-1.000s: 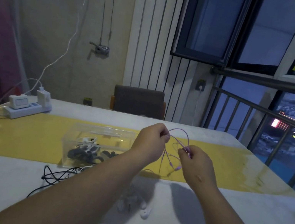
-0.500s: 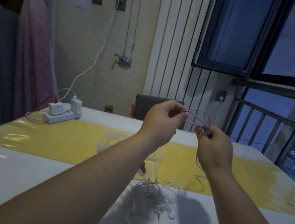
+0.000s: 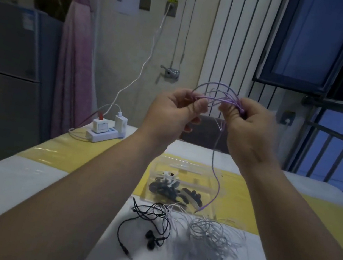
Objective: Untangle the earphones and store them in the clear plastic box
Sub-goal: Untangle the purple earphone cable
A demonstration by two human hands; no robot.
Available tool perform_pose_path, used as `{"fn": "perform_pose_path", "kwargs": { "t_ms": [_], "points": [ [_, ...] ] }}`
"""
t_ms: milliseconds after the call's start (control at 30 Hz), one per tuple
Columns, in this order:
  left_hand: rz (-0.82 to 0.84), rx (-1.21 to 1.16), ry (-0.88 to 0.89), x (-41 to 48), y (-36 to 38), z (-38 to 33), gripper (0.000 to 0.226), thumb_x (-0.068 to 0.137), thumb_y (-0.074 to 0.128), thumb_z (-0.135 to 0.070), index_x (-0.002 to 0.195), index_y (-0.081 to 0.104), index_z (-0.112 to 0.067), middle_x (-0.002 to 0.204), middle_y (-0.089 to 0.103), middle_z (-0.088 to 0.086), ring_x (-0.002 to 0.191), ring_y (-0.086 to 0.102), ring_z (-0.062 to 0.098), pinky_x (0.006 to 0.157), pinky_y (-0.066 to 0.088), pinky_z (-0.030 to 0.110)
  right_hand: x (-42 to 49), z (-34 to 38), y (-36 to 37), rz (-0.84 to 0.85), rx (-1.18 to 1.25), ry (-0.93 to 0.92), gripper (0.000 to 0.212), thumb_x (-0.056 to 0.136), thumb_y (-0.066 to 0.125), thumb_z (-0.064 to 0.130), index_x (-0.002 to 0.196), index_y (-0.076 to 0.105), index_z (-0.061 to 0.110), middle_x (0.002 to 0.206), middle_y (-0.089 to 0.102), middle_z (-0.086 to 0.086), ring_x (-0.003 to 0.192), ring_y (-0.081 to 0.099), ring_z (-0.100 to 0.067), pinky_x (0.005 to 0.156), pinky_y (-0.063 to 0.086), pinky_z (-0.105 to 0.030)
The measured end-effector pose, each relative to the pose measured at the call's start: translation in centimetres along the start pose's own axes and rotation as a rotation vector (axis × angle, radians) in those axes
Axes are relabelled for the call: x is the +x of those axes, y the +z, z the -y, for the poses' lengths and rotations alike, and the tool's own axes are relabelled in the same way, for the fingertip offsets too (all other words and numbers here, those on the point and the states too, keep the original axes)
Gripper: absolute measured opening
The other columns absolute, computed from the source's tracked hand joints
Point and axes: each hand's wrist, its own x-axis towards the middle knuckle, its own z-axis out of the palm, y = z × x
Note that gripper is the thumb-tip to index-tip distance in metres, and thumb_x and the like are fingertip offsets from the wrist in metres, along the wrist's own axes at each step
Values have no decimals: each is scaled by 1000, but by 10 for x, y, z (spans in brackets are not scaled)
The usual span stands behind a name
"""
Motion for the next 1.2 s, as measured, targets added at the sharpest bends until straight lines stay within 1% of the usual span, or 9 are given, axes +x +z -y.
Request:
{"fn": "perform_pose_path", "kwargs": {
  "t_ms": [167, 400, 500, 667, 800, 900, 967, 1100, 1200],
  "points": [
    [-65, 6, 6, -1, -30, 0, 6, 91, 64, -14, 86, 66, -16, 68, 66, -5, 55, 55, 10, 49, 42, 23, 2, 14, 30, 40, 88, -2, 27, 96, 57, 31, 89, 70, 9, 74, 64, -14, 67, 54, -24, 61, 46, -41],
    [-208, 55, -12, -4, -74, 16, 11, 92, 63, -12, 84, 67, -18, 63, 61, -5, 52, 52, 8, 46, 38, 21, -18, 8, 87, 192, 296, 128, 29, 92, 60, 39, 74, 67, 18, 55, 57, 5, 57, 45, -13, 54, 38, -39],
    [-236, 105, -67, -11, -95, 34, 11, 92, 62, -9, 83, 67, -15, 64, 60, -1, 52, 52, 8, 45, 38, 20, -35, -4, 108, 265, 271, 177, 26, 93, 61, 32, 69, 66, 24, 48, 50, 14, 52, 42, -9, 55, 35, -28],
    [-240, 147, -174, -31, -128, 80, 11, 86, 67, -10, 75, 66, -13, 55, 53, -2, 47, 45, 10, 44, 35, 21, -66, -34, 140, 497, 208, 285, 23, 92, 64, 28, 76, 67, 10, 56, 51, 5, 44, 42, -2, 49, 34, -22],
    [-305, 65, -287, -45, -143, 118, 14, 77, 67, -21, 81, 69, -7, 58, 53, 1, 49, 41, 15, 46, 33, 24, -82, -51, 158, 570, 184, 380, 19, 91, 62, 31, 80, 69, 17, 51, 55, 8, 46, 44, -6, 57, 36, -27],
    [-107, -199, -435, -54, -151, 131, 33, 75, 59, -20, 105, 69, -10, 82, 64, 3, 65, 50, 15, 51, 36, 23, -86, -57, 160, 457, 357, 438, 20, 95, 59, 27, 80, 69, 18, 51, 52, 9, 51, 44, -11, 56, 38, -30],
    [12, -213, -476, -56, -153, 135, 44, 71, 48, -16, 109, 68, -7, 88, 66, 5, 71, 53, 14, 56, 35, 26, -88, -60, 159, 396, 486, 477, 21, 97, 56, 23, 84, 69, 15, 52, 50, 8, 51, 43, -12, 53, 38, -27],
    [19, 112, -470, -54, -151, 137, 35, 50, 42, -9, 71, 70, -13, 70, 63, 2, 65, 50, 16, 51, 33, 27, -94, -63, 157, 367, 478, 414, 21, 97, 56, 21, 81, 67, 16, 52, 51, 8, 49, 42, -8, 50, 37, -21],
    [180, 301, -582, -57, -151, 139, 31, 46, 44, -4, 60, 69, -17, 59, 61, -2, 56, 48, 14, 52, 35, 26, -93, -64, 153, 340, 494, 340, 19, 98, 55, 25, 85, 67, 17, 56, 55, 7, 48, 43, -5, 49, 34, -18]
  ]
}}
